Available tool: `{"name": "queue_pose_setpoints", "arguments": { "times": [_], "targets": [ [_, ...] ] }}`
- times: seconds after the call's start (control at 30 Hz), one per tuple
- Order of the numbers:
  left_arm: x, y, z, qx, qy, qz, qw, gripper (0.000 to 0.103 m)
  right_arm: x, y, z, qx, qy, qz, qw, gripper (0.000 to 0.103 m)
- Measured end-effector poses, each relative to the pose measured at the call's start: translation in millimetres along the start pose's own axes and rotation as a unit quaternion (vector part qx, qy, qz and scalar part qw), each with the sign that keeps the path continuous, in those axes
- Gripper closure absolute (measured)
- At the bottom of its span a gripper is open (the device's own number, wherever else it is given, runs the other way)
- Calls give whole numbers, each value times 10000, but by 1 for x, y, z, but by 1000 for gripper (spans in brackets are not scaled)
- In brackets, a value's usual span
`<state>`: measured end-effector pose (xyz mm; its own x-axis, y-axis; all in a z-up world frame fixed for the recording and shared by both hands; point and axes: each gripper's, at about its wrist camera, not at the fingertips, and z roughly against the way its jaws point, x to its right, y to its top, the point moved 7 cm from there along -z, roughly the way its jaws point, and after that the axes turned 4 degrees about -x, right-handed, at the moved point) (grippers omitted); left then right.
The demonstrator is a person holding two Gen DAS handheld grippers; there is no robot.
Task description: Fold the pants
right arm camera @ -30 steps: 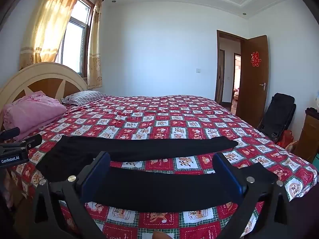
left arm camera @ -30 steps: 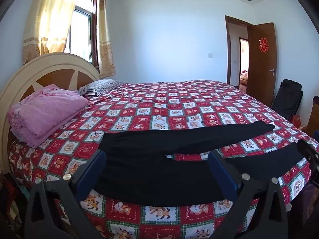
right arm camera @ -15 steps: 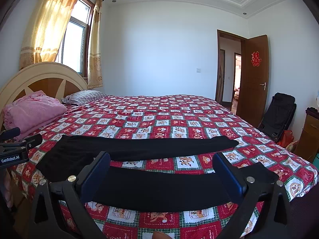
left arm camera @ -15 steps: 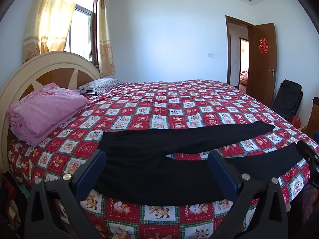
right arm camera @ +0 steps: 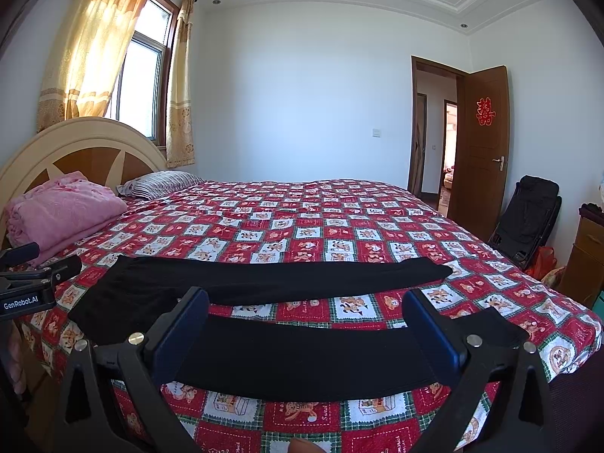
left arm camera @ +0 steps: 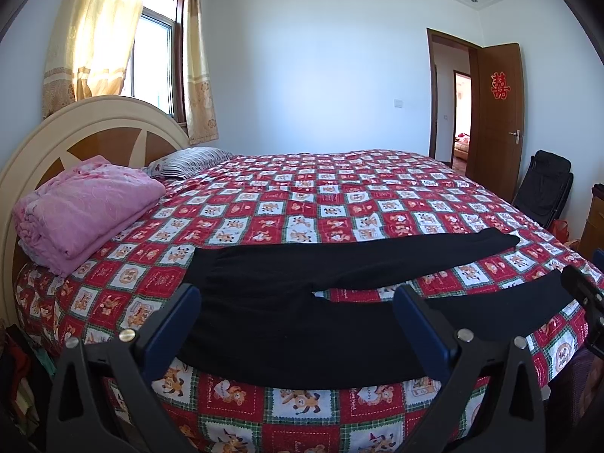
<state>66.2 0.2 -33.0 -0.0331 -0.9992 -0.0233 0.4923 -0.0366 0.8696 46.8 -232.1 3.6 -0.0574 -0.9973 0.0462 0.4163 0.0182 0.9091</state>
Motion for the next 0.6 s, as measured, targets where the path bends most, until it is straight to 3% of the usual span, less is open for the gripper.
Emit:
{"name": "queue_pose_setpoints", "arguments": {
  "times": [0.6],
  "targets": [
    [-1, 0, 0, -12, -8, 4, 10000, 0, -1, -1, 0, -19, 7, 6, 10000, 1]
  ]
}}
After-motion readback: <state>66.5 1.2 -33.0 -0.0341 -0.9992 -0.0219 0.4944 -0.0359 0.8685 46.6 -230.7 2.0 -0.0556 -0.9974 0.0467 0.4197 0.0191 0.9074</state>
